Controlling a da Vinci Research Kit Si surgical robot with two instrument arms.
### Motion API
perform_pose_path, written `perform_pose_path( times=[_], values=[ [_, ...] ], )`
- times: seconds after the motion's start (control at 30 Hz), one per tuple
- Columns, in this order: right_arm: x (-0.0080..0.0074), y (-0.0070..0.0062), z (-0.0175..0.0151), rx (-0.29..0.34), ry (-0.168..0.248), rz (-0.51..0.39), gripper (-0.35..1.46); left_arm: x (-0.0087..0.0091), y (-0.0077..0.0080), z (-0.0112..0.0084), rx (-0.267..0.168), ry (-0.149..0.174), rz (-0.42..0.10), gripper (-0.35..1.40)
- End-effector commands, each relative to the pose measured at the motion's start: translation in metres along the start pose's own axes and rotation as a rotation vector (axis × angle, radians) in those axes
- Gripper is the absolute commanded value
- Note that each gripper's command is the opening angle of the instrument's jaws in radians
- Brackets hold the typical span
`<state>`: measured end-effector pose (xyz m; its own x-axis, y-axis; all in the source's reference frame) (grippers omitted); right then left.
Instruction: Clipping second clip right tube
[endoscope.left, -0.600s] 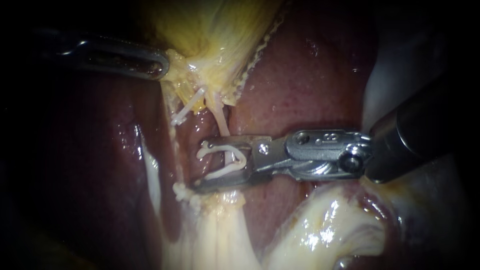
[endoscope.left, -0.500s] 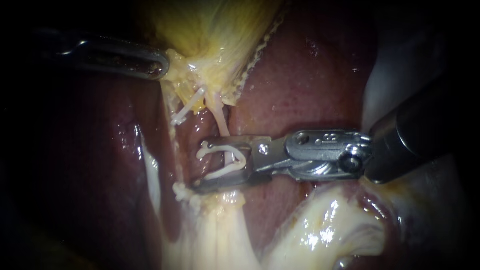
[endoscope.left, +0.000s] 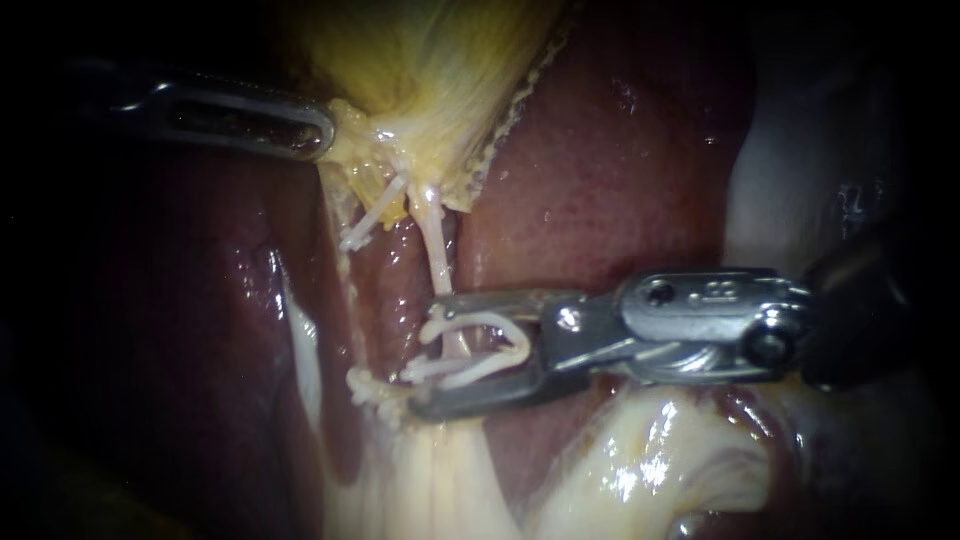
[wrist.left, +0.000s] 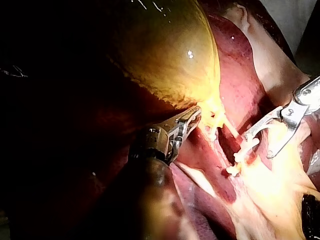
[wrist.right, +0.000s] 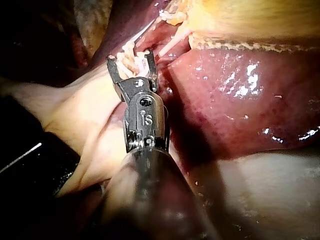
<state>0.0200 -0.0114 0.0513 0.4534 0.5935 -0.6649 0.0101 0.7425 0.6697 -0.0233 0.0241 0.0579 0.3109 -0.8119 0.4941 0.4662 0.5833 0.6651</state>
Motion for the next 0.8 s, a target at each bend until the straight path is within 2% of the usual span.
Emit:
perform_pose_path(
  times=[0.03, 0.27, 0.4, 0.57, 0.7, 0.8],
  values=[
    [-0.0001, 0.0003, -0.0005, 0.001, 0.001, -0.001, 0.47, 0.0000, 0.0000, 0.0000, 0.001, 0.000, 0.000, -0.35],
    [-0.0018, 0.0031, -0.0012, 0.003, -0.002, 0.032, 0.45, 0.0000, 0.0000, -0.0001, 0.001, 0.000, 0.000, -0.35],
    [-0.0028, 0.0050, -0.0001, -0.004, -0.003, 0.059, 0.46, 0.0000, 0.0000, -0.0001, 0.001, 0.000, 0.000, -0.35],
    [-0.0034, 0.0066, 0.0022, -0.017, -0.004, 0.109, 0.47, 0.0000, 0.0000, -0.0001, 0.001, 0.000, 0.001, -0.35],
    [-0.0037, 0.0071, 0.0045, -0.011, 0.033, 0.169, 0.50, 0.0001, 0.0000, 0.0000, 0.000, 0.000, 0.001, -0.35],
    [-0.0039, 0.0068, 0.0055, 0.040, 0.079, 0.213, 0.50, 0.0001, 0.0000, 0.0001, -0.001, -0.001, 0.001, -0.35]
  ],
)
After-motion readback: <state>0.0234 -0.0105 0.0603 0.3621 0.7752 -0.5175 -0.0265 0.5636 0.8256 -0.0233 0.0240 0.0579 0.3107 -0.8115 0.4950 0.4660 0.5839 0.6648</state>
